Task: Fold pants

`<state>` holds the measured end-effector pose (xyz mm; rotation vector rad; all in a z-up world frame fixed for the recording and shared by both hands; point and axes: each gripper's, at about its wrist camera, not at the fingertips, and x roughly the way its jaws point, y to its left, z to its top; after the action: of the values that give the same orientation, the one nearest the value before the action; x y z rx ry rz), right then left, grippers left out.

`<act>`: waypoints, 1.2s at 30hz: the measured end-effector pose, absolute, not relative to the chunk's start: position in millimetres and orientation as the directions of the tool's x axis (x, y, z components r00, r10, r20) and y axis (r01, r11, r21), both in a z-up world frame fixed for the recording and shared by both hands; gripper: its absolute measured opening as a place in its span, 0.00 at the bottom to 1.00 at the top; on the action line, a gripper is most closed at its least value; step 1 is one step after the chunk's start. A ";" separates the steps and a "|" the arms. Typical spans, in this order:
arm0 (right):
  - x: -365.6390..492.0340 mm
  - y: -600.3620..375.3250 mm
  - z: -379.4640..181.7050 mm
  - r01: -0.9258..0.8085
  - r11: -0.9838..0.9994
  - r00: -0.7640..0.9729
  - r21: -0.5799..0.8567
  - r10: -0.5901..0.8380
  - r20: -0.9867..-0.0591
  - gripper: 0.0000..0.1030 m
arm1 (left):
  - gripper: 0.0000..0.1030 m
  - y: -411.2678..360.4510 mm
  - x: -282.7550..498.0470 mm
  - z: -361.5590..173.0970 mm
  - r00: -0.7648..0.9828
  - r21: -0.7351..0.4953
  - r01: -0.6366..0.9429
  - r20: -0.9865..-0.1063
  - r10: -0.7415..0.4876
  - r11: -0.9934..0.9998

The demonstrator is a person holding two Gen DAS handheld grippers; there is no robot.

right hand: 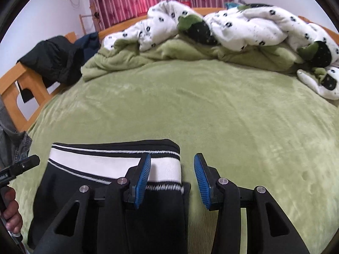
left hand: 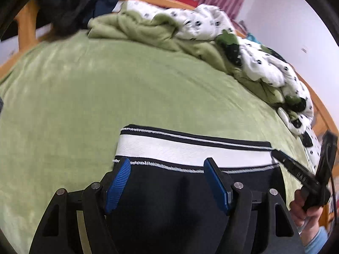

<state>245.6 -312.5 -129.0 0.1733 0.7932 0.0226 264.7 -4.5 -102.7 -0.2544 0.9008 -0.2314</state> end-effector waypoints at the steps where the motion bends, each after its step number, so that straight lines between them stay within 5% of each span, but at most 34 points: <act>1: 251.0 -313.9 -135.7 0.058 0.984 0.686 0.169 0.083 -0.723 0.42 | 0.67 -6.3 269.0 -107.5 0.590 -0.297 0.081 -0.755 -0.286 0.952; 8: 257.2 -294.6 -137.6 0.065 0.998 0.672 0.024 -0.026 -0.740 0.42 | 0.66 -17.6 279.0 -126.5 0.561 -0.209 0.065 -0.801 -0.209 0.976; 10: 253.8 -290.5 -122.5 0.057 0.998 0.699 0.002 -0.038 -0.715 0.35 | 0.64 -13.9 276.4 -119.7 0.588 -0.247 0.064 -0.773 -0.236 0.967; 14: 254.2 -284.2 -122.5 0.041 0.995 0.696 0.088 0.035 -0.717 0.36 | 0.64 -14.8 281.1 -125.7 0.568 -0.236 0.033 -0.795 -0.212 0.971; 18: 254.2 -264.2 -145.1 0.043 0.997 0.706 -0.067 -0.078 -0.704 0.39 | 0.67 -22.5 281.9 -129.3 0.560 -0.191 0.038 -0.809 -0.180 0.981; 26: 253.8 -268.1 -146.1 0.057 0.997 0.697 -0.059 -0.082 -0.713 0.42 | 0.76 -22.0 280.3 -135.1 0.536 -0.191 0.053 -0.823 -0.190 0.980; 36: 253.9 -274.7 -146.5 0.074 0.997 0.682 -0.020 -0.065 -0.728 0.46 | 0.76 -20.5 270.1 -134.7 0.507 -0.193 0.062 -0.839 -0.198 0.979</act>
<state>253.9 -274.7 -146.5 0.0113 0.8163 -0.0778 270.1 -20.5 -134.7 -0.1450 1.0283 -0.1569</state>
